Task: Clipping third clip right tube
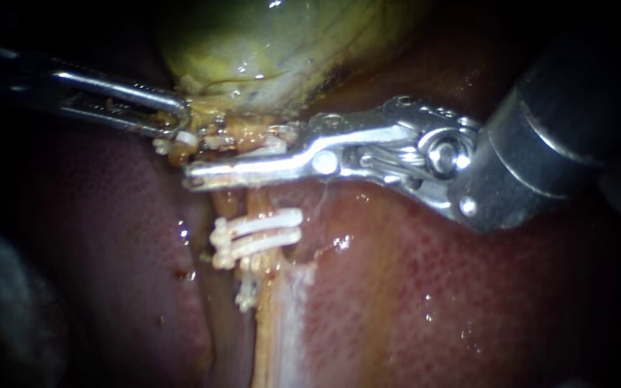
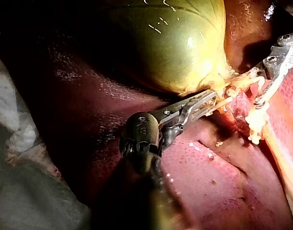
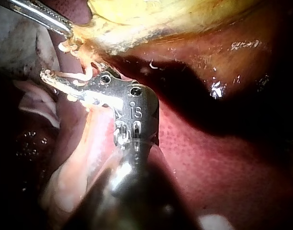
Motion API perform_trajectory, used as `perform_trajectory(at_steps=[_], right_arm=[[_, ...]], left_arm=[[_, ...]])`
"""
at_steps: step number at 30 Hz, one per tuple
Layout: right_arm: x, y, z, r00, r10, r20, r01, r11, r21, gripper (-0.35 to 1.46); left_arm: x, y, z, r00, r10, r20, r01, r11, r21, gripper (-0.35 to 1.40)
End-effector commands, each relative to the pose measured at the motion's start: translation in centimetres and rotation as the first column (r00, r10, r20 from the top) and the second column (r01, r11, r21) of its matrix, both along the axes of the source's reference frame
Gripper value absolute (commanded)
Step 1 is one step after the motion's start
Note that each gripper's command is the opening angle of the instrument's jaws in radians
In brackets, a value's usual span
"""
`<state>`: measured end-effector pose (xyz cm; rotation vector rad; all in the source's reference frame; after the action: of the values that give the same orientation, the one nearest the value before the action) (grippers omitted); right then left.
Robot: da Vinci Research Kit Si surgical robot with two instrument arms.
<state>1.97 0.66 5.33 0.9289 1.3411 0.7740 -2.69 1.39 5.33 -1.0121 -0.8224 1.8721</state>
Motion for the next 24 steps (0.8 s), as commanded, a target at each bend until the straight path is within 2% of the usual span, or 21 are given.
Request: perform_trajectory(at_steps=[1,5,10,14,24], right_arm=[[-0.01,0.01,-0.01,1.0,0.001,0.001,-0.001,1.0,0.001,0.38],[-0.04,0.02,-0.02,0.9999,0.014,0.009,-0.014,1.0,0.013,0.23],[-0.1,0.02,-0.02,0.9985,0.048,0.028,-0.049,0.999,0.023,0.01],[-0.17,0.0,-0.01,0.9982,0.048,0.035,-0.051,0.996,0.075,-0.35],[-0.24,-0.06,-0.01,0.9985,0.043,0.032,-0.046,0.996,0.073,-0.35]], left_arm=[[0.0,0.0,0.0,1.0,0.0,0.0,0.0,1.0,0.0,-0.35],[0.0,0.0,0.0,1.0,0.0,0.0,0.0,1.0,0.0,-0.35],[0.0,0.0,0.01,1.0,0.0,0.0,0.0,1.0,0.0,-0.35],[0.0,0.0,0.01,1.0,0.0,0.0,0.0,1.0,0.0,-0.35],[-0.01,-0.01,0.02,1.0,0.0,0.0,0.0,1.0,-0.001,-0.35]])
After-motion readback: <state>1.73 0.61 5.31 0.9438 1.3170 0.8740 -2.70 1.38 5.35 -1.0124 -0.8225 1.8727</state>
